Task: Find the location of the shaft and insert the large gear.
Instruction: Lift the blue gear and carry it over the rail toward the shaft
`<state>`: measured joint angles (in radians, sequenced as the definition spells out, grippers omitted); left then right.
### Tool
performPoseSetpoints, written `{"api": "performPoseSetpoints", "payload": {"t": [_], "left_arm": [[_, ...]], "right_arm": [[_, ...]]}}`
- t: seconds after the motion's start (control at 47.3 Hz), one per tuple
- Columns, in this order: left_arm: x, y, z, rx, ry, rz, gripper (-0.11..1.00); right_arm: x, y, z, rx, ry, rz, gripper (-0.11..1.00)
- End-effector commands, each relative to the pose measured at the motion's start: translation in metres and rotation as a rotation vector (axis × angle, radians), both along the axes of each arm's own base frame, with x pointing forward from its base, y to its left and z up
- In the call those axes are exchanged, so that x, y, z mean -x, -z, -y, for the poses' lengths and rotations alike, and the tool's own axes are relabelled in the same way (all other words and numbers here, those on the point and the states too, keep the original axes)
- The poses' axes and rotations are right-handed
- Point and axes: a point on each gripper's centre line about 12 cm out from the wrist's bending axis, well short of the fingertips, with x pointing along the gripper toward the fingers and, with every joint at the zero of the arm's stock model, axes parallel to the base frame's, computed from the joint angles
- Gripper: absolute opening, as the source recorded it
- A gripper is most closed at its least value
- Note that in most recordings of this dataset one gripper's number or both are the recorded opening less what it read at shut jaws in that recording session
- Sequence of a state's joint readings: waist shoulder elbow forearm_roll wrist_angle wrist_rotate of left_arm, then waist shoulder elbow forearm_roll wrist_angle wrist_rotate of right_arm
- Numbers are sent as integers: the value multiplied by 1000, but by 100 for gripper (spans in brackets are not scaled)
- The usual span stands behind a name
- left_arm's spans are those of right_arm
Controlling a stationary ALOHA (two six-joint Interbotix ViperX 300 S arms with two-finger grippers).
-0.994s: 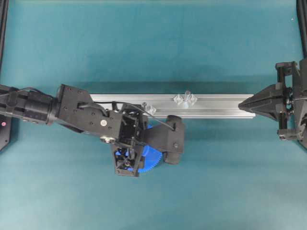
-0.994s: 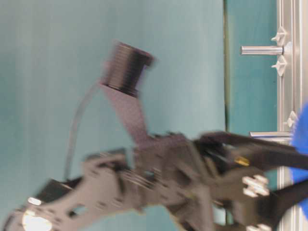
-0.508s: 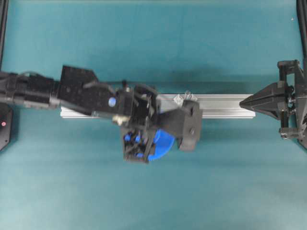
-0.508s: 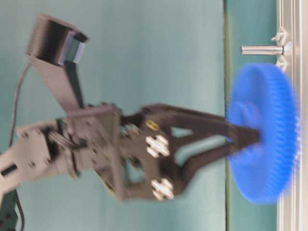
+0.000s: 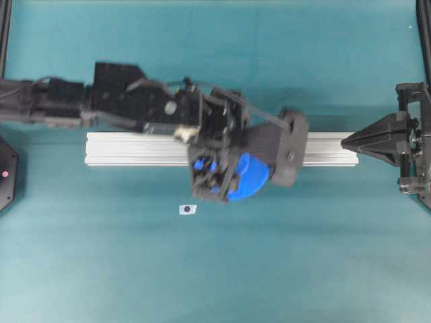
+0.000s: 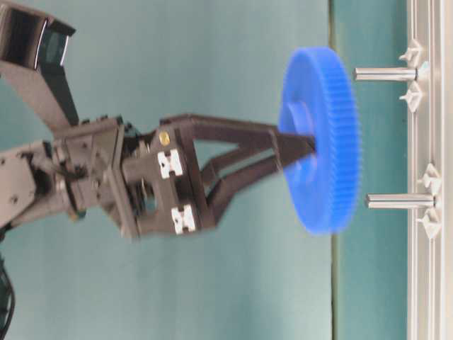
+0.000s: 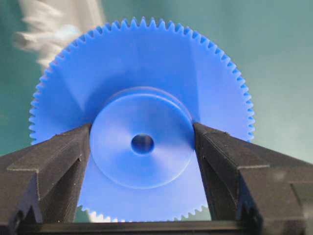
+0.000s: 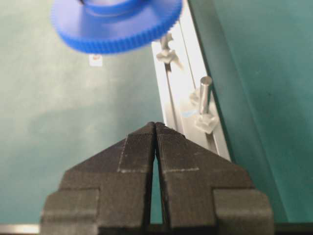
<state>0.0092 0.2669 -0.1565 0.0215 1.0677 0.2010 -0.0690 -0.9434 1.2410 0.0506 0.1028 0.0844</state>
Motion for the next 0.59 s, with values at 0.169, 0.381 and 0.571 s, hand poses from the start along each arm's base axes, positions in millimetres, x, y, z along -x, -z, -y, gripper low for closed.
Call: {"api": "performPoseSetpoints", "payload": {"t": [0.169, 0.381, 0.571], "left_arm": [[-19, -18, -19, -21, -6, 69, 72], [-34, -9, -30, -35, 5, 66, 72], [-42, -4, -35, -42, 14, 44, 72]], "right_arm": [[0, -3, 1, -5, 6, 14, 3], [2, -3, 1, -7, 8, 8, 3], [6, -3, 1, -6, 10, 2, 3]]}}
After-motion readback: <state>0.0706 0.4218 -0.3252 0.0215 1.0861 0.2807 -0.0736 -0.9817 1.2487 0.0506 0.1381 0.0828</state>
